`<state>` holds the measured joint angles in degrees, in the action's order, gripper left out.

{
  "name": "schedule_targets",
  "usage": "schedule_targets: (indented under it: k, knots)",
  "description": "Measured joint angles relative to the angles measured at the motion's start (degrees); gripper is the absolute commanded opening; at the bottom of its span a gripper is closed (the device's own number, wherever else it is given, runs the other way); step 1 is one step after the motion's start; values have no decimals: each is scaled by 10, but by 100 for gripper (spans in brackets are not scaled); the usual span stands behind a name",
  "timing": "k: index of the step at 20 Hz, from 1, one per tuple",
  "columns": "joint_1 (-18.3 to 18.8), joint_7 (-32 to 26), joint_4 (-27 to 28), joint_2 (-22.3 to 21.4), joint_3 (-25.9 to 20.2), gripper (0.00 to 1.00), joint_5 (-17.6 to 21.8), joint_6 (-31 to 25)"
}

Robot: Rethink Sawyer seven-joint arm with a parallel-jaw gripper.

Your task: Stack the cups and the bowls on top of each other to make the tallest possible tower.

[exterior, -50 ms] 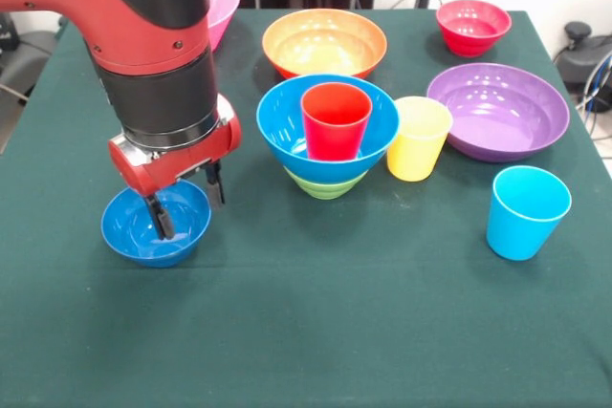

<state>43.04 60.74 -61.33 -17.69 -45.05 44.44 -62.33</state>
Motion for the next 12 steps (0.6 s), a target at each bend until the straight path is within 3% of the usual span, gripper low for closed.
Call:
schedule_targets:
  k: [12]
  knots:
    - [-1, 0, 0, 0, 18, 100, 0, 0]
